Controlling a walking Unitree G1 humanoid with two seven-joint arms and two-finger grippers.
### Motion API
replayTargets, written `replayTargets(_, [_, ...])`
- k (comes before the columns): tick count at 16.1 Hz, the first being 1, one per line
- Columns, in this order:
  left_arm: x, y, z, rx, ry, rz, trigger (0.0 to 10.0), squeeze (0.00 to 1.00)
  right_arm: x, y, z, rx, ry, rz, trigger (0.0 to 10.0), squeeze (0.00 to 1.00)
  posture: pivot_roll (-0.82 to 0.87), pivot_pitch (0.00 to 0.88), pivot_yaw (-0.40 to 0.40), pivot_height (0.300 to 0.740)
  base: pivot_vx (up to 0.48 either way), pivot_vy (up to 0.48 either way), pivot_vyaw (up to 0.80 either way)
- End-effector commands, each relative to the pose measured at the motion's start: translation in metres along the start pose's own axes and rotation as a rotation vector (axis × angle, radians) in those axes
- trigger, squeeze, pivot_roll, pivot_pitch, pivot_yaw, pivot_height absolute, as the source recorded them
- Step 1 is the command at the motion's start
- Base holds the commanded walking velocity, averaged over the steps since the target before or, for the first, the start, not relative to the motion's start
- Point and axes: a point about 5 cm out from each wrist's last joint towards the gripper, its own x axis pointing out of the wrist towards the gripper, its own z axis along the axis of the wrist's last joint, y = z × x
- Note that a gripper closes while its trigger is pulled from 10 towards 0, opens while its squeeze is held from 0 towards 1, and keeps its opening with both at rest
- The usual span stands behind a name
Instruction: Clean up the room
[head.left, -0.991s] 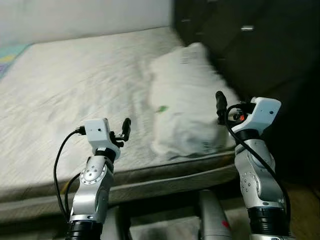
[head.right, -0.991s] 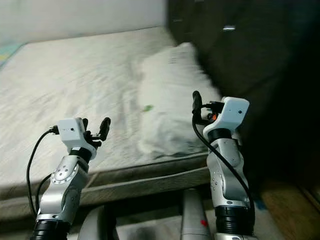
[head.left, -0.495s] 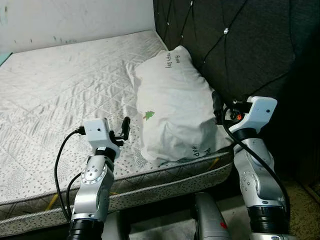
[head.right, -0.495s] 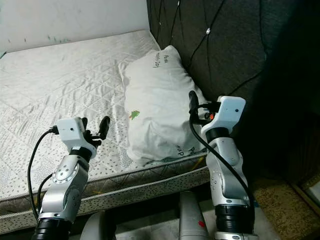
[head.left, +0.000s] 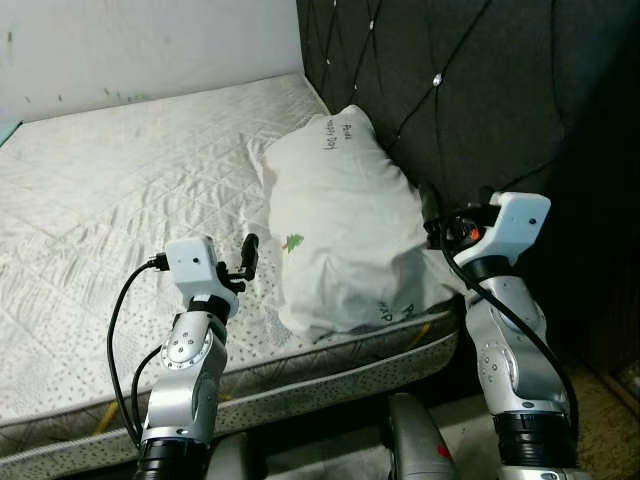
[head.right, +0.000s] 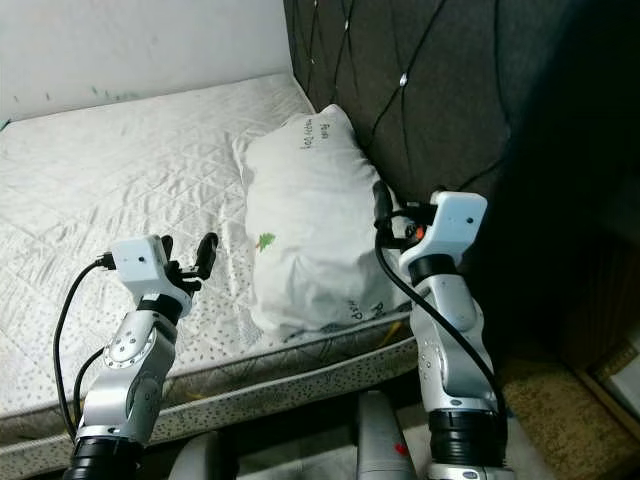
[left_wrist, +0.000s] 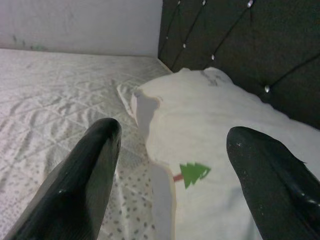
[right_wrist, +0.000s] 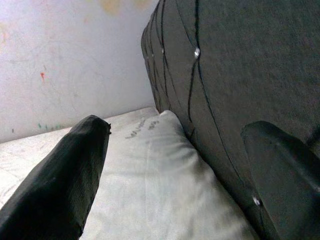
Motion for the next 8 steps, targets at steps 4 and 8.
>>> replayTargets(4, [-0.0001, -0.0001, 0.0013, 0.005, -0.009, -0.005, 10.0, 0.0, 0.0004, 0.0118, 0.0055, -0.007, -0.022, 0.06, 10.0, 0.0, -0.19, 0.0, 0.127, 0.701, 0.0, 0.0, 0.0])
replayTargets(8, [-0.0012, -0.0002, -0.001, 0.003, -0.004, -0.01, 10.0, 0.0, -0.002, 0.0062, 0.0056, -0.023, -0.02, 0.048, 10.0, 0.0, -0.19, 0.0, 0.131, 0.74, 0.0, 0.0, 0.0])
